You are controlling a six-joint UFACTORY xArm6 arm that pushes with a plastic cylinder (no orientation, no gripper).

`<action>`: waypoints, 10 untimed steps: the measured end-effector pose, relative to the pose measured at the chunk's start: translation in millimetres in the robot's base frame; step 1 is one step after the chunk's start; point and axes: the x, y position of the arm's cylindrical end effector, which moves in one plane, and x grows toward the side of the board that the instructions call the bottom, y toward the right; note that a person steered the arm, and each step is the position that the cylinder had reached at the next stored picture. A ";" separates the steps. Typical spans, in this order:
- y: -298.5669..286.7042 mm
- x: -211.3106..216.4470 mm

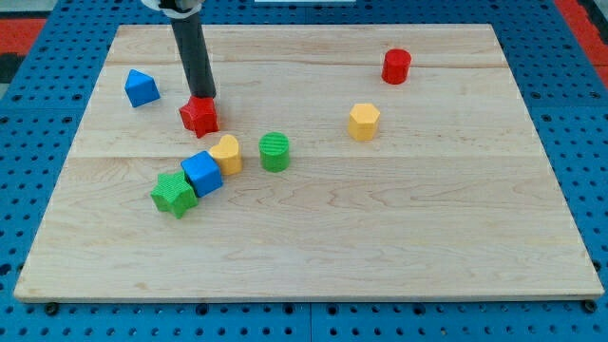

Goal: Move the arm to the left center of the board

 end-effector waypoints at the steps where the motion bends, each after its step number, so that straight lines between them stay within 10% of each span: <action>1: -7.3 -16.9; 10: -136.0 40.5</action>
